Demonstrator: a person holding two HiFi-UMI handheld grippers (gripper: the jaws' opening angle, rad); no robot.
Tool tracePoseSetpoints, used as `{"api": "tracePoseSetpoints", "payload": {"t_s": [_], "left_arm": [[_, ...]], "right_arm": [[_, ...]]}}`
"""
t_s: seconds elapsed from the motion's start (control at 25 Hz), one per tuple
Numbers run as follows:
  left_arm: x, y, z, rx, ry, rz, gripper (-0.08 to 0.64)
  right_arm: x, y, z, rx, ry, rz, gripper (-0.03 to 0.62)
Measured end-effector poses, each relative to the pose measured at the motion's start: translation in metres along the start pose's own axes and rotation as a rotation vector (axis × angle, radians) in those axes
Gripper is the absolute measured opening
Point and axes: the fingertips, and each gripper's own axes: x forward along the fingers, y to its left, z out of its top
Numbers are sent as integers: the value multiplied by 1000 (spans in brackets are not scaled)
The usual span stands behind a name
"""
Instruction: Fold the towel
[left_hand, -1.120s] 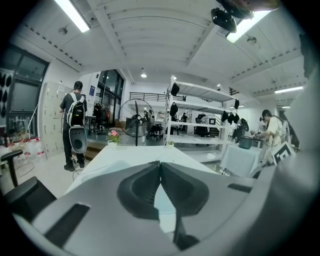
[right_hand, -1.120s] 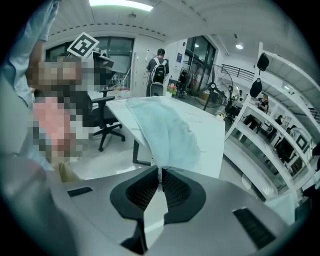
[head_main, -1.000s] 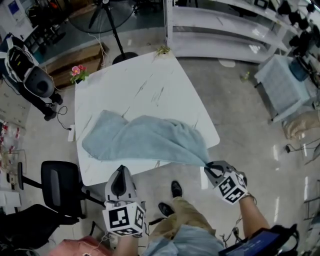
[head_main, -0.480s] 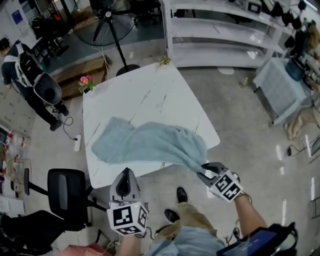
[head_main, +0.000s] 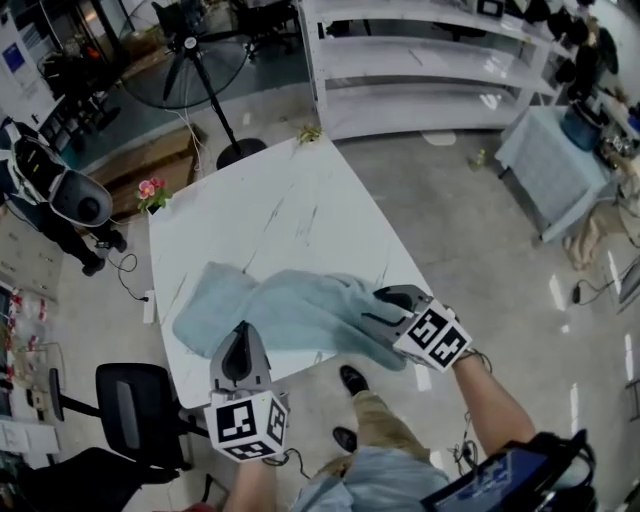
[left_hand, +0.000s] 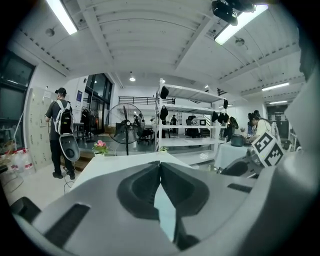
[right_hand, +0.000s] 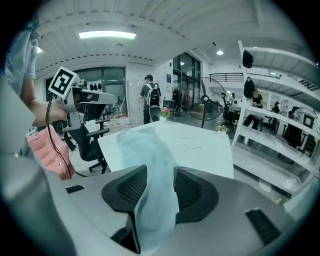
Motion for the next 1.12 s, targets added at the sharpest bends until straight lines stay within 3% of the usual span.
{"api": "tracePoseSetpoints", "payload": {"t_s": [0.36,0.68,0.92,1.12], "left_arm": [[77,-4,-33,-47,127,3,9],[121,11,-62,-69,196,34,9],[140,16,-77,-85,221,40,9],[139,29,-51,-84,176,64,9]], "right_arm": [[95,-22,-4,40,102,215,237],[134,-28,-17,68,178,285,233],[147,-39,-12,73,198,291,57],[138,-63,46,13,95,205,49]]}}
